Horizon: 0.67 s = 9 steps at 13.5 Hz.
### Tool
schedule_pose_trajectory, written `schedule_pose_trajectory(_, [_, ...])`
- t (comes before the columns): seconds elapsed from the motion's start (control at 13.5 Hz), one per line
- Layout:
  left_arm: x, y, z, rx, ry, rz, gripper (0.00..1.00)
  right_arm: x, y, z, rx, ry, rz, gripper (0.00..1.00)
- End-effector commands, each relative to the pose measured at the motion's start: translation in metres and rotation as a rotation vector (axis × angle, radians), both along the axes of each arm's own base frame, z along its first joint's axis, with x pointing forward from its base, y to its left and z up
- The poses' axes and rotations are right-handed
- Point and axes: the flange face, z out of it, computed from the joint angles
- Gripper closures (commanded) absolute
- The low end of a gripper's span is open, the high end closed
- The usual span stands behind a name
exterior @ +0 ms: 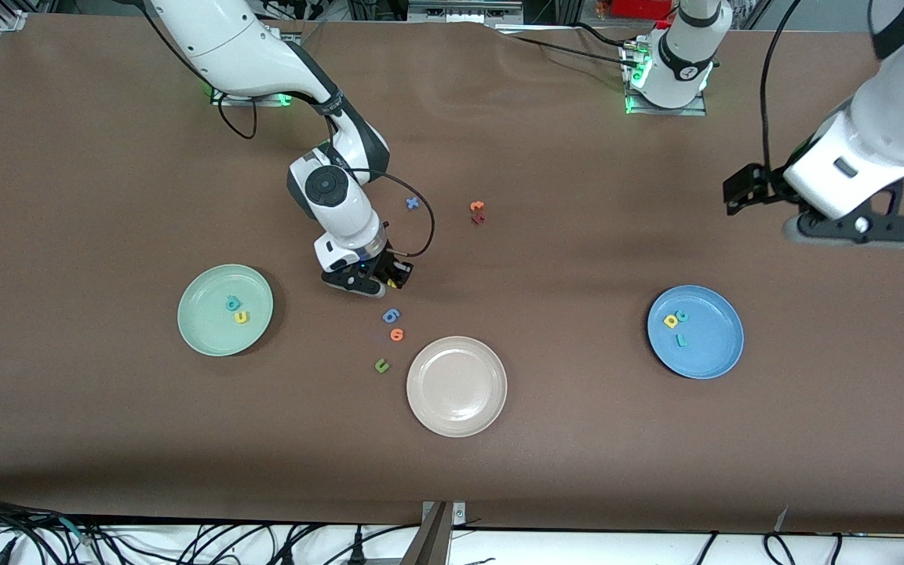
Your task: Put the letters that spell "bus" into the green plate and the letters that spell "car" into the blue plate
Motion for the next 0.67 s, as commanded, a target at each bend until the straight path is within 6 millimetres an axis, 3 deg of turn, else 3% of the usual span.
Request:
schedule_pose_trajectory(0.0, [-0.027,0.021,-0.025,-0.021,-0.038,-0.071,0.0,0.016,-0.029,0.003,-0.064,-0.005,0.079,1.0])
schedule_pose_trajectory(0.22, [-0.048,0.017,-0.029,-0.06,-0.025,-0.063,0.0,0.044,-0.085,0.041,-0.155,0.069,0.206,1.0])
schedule_pose_trajectory(0.3, [-0.048,0.018,-0.03,-0.06,-0.025,-0.064,0.0,0.049,-0.098,0.054,-0.156,0.097,0.243,1.0])
schedule_pose_trajectory(0.44, [-0.046,0.019,-0.029,-0.06,-0.022,-0.06,0.0,0.065,-0.145,0.073,-0.163,0.119,0.325,1.0])
schedule_pose_trajectory(0.59, [-0.044,0.023,-0.028,-0.061,-0.005,-0.046,0.0,0.076,-0.192,0.079,-0.188,0.144,0.405,1.0])
